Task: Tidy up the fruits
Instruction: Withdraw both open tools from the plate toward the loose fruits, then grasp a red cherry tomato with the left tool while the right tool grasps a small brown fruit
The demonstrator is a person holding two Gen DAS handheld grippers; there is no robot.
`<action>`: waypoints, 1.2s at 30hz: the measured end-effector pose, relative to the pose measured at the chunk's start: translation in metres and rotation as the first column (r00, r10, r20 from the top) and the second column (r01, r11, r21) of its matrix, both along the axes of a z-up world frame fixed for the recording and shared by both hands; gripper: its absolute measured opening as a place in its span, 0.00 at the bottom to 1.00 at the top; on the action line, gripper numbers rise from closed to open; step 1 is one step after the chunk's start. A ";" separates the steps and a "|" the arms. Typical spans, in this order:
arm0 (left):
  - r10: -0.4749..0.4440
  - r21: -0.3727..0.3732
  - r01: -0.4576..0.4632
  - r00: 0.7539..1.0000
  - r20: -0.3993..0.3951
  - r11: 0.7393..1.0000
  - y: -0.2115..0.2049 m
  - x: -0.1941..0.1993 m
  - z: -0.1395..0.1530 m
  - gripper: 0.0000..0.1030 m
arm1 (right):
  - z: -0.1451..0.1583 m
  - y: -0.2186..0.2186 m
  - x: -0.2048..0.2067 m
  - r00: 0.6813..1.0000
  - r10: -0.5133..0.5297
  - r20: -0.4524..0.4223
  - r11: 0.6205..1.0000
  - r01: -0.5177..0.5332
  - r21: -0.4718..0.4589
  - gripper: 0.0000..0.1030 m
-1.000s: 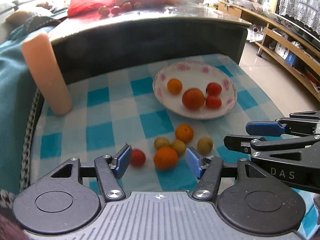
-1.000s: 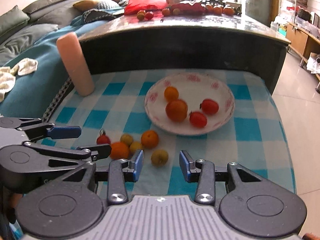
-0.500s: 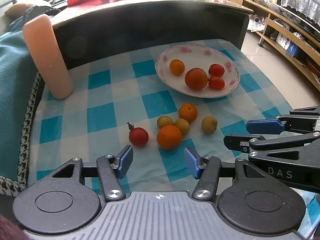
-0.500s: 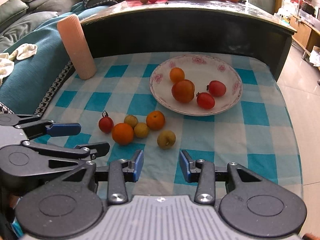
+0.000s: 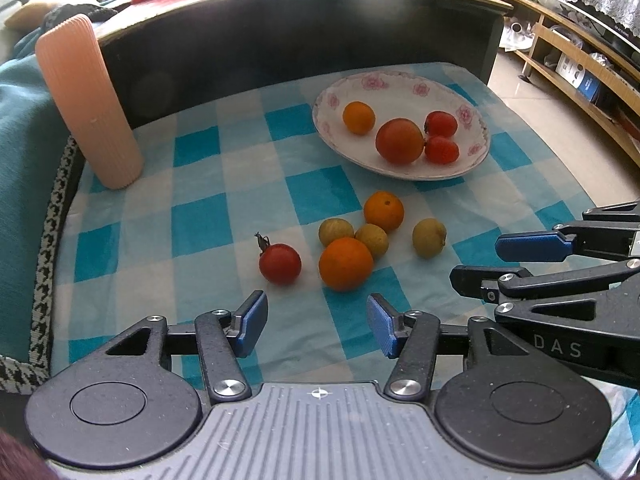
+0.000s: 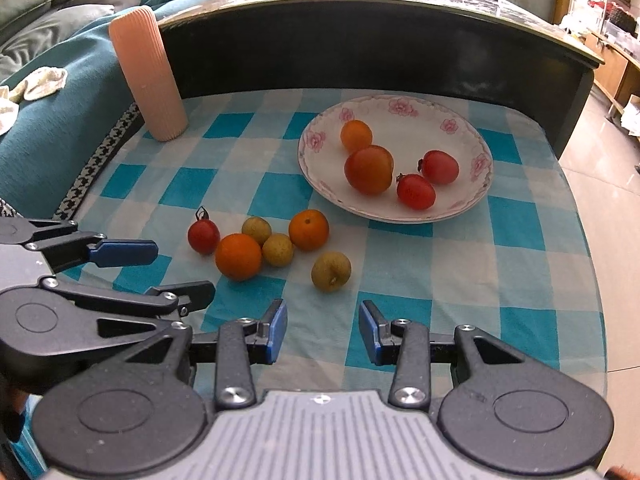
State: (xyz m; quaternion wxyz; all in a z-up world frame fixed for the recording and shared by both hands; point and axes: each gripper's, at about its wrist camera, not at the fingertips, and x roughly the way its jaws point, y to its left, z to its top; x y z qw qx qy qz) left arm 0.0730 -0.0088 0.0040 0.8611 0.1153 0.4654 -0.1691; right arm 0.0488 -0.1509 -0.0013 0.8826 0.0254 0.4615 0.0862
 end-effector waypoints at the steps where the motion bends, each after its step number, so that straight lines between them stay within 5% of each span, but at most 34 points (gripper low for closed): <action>1: 0.001 0.001 -0.001 1.000 -0.001 1.000 0.000 0.000 -0.001 0.61 | -0.001 0.000 0.001 1.000 0.002 -0.001 1.000 -0.002 -0.001 0.52; 36: -0.003 0.024 0.003 1.000 -0.009 1.000 0.004 0.007 -0.010 0.60 | -0.006 0.010 0.009 1.000 0.016 -0.022 0.999 -0.017 -0.046 0.52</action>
